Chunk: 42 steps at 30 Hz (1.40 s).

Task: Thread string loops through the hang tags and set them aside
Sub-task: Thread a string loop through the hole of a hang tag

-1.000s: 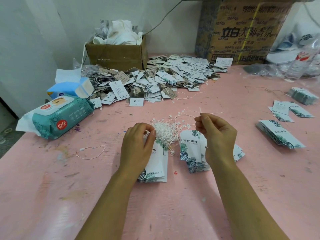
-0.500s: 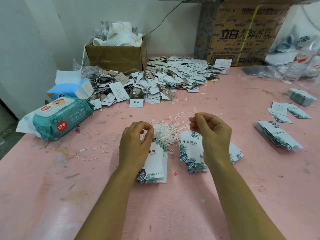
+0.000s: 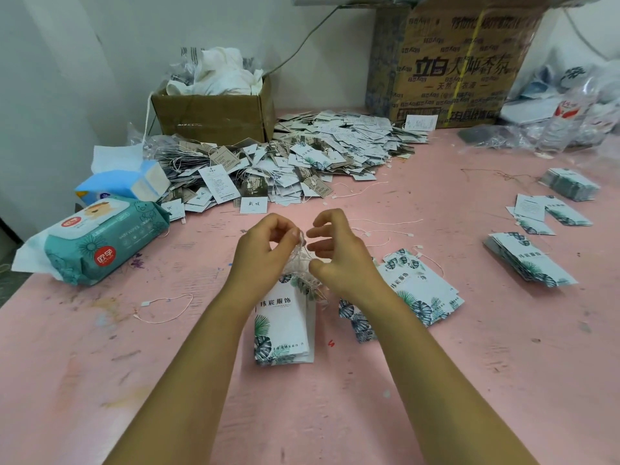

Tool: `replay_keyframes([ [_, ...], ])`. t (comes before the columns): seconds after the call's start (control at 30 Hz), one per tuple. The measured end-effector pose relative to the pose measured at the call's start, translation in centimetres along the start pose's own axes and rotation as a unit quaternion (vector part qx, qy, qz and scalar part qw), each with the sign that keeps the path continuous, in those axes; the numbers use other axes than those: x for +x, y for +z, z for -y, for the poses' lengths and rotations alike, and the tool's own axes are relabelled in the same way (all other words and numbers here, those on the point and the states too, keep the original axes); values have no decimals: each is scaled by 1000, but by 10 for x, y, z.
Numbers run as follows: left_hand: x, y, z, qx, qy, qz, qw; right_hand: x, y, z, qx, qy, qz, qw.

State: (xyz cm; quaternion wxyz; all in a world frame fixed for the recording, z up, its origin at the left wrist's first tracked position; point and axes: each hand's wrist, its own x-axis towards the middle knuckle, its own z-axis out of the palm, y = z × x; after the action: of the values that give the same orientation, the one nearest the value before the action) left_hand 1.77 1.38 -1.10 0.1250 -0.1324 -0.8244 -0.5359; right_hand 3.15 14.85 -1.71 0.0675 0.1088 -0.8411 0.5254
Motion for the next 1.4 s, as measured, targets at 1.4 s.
replay_keyframes([
  [1.4, -5, -11, 21, 42, 1, 38, 998, -4, -26, -8, 220, -35, -260, 940],
])
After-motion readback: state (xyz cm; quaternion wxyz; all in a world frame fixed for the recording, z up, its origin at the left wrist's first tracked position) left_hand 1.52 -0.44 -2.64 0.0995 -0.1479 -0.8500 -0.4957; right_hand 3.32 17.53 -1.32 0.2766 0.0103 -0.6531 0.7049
